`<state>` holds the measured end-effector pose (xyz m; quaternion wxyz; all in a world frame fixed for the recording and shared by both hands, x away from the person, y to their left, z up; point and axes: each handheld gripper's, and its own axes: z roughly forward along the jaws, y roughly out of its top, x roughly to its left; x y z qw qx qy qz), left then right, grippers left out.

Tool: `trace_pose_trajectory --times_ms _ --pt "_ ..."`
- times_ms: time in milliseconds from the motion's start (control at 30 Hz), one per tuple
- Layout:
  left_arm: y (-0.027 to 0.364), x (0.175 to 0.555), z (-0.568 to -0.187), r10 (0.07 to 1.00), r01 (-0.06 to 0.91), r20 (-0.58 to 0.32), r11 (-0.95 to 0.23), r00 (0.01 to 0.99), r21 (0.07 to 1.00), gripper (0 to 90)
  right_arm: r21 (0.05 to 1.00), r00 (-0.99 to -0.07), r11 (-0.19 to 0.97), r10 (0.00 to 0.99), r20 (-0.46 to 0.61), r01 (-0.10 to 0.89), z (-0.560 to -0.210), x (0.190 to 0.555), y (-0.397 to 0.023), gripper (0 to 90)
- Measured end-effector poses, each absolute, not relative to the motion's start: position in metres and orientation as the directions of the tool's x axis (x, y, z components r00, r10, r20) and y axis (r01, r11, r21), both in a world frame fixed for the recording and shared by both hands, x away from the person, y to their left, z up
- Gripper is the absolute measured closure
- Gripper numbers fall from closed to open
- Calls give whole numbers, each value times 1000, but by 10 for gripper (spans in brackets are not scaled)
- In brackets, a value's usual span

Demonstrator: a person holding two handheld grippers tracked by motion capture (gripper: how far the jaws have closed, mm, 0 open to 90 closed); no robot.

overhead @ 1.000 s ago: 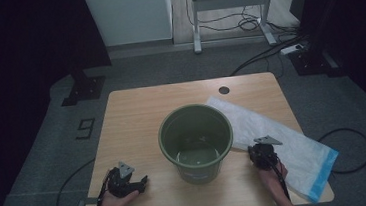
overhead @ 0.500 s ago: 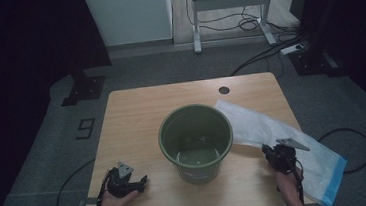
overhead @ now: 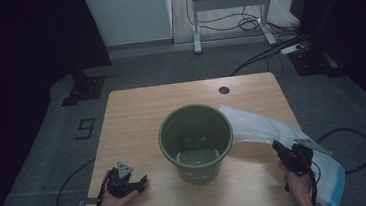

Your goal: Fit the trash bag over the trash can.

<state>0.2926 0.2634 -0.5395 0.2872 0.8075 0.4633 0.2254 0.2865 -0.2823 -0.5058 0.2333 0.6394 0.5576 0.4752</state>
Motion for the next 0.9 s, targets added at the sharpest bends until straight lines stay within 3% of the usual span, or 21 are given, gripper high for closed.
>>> trace_pose_trajectory --times_ms 467,900 --pt "264 293 -540 880 621 100 -404 464 672 142 856 -101 -309 919 381 415 -488 285 -282 891" --pt "262 294 -539 878 618 98 -405 469 674 142 907 -192 -336 902 388 256 -419 282 -267 893"
